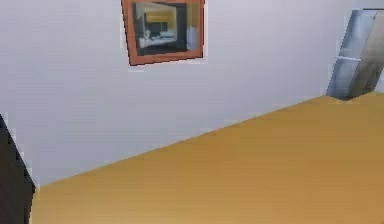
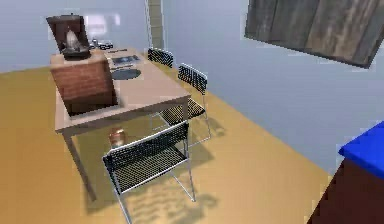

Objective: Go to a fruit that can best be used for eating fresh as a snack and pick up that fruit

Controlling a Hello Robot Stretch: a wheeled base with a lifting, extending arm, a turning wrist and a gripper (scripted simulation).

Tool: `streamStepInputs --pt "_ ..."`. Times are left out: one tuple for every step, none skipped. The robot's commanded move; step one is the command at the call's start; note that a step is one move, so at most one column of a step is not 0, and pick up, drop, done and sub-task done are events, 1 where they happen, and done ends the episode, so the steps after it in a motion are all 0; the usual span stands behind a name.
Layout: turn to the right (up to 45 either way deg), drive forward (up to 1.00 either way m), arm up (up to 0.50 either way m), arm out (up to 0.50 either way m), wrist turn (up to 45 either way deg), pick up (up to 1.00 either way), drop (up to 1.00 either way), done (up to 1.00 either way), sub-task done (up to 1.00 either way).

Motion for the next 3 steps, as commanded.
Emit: streamStepInputs --pt "15.0 0.0 0.0 0.0 0.0 0.0 0.0 0.0 0.0" --pt "0.0 0.4 0.0 0.0 0.0 0.0 0.0 0.0 0.0" --pt "9.0 0.0 0.0 0.0 0.0 0.0 0.0 0.0 0.0"
